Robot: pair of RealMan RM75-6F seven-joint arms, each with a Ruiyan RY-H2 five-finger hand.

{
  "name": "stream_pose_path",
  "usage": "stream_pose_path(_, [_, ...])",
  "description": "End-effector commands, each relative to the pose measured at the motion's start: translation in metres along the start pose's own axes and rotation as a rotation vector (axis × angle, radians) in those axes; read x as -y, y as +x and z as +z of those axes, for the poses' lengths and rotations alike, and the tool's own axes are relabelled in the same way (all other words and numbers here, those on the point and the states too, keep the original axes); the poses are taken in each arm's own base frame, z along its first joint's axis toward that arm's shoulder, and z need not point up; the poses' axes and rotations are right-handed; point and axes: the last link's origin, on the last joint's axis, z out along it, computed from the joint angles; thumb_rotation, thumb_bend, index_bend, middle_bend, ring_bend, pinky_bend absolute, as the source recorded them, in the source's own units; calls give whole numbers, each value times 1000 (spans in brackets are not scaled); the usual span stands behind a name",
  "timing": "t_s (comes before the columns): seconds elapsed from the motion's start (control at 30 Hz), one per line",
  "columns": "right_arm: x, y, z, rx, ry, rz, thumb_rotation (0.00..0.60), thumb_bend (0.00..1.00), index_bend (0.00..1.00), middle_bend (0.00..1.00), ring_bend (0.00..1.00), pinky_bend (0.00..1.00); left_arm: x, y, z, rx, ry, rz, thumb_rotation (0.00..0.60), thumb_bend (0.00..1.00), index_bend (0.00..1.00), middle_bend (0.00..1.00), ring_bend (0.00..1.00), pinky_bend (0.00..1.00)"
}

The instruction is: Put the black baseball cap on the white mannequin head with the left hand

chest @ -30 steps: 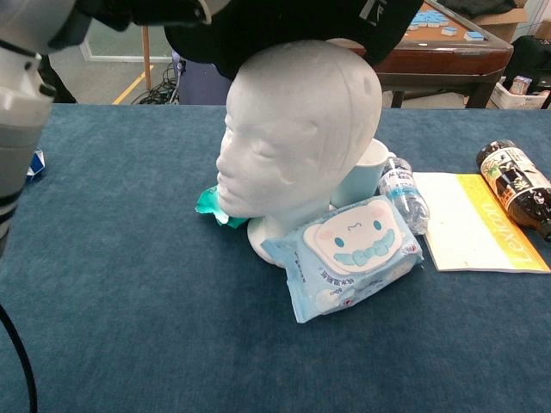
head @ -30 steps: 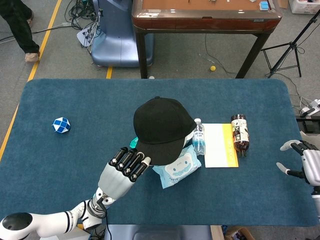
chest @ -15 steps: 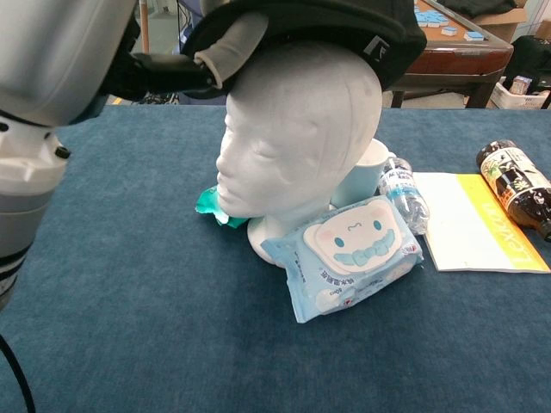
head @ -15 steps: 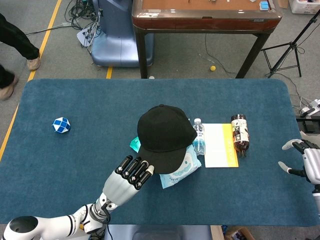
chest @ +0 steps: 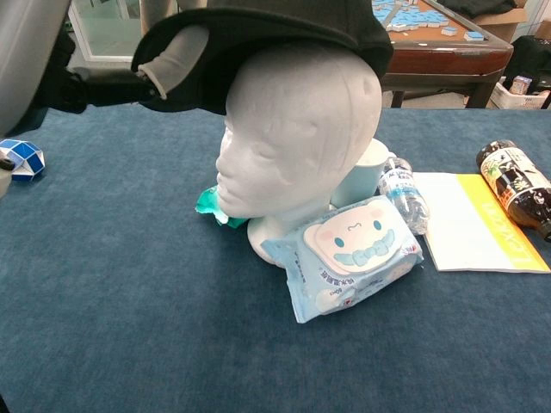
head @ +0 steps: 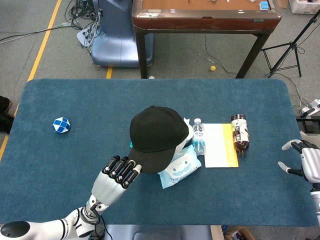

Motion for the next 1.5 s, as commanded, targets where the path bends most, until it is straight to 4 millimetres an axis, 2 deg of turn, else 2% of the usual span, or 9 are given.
stream_pose_path(0.03, [0, 0, 1, -3, -6, 12, 600, 172, 446, 375, 278, 304, 0, 3, -2, 0, 1, -9, 600, 451, 822, 688, 519, 591])
stream_pose_path(0.27, [-2, 1, 2, -8, -17, 14, 600, 171, 446, 375, 278, 304, -8, 12, -8, -9, -22, -27, 600, 451, 816, 685, 513, 591])
stream_pose_path(0.53, [-5, 3, 3, -14, -26, 27, 600, 172, 446, 375, 277, 304, -13, 12, -13, 22, -28, -22, 600, 451, 794, 675, 503, 591])
stream_pose_path(0.87, [-10, 6, 5, -30, -61, 31, 600, 172, 446, 375, 278, 303, -16, 9, -23, 66, -36, -25, 600, 451, 596, 645, 489, 573])
stream_pose_path(1.2, [-14, 8, 7, -35, -82, 42, 600, 171, 446, 375, 278, 304, -23, 8, -28, 94, -55, -36, 600, 447, 439, 625, 481, 559])
stream_pose_path(1.27, [-15, 8, 8, -34, -83, 44, 600, 171, 446, 375, 278, 304, -24, 8, -28, 96, -53, -40, 600, 417, 412, 625, 480, 559])
stream_pose_path(1.37, [-15, 8, 8, -34, -84, 47, 600, 171, 446, 375, 278, 303, -26, 7, -28, 100, -50, -48, 600, 315, 381, 624, 481, 559])
stream_pose_path(1.5, [-16, 8, 8, -34, -83, 50, 600, 171, 446, 375, 278, 303, -27, 8, -31, 111, -55, -55, 600, 217, 375, 624, 481, 559])
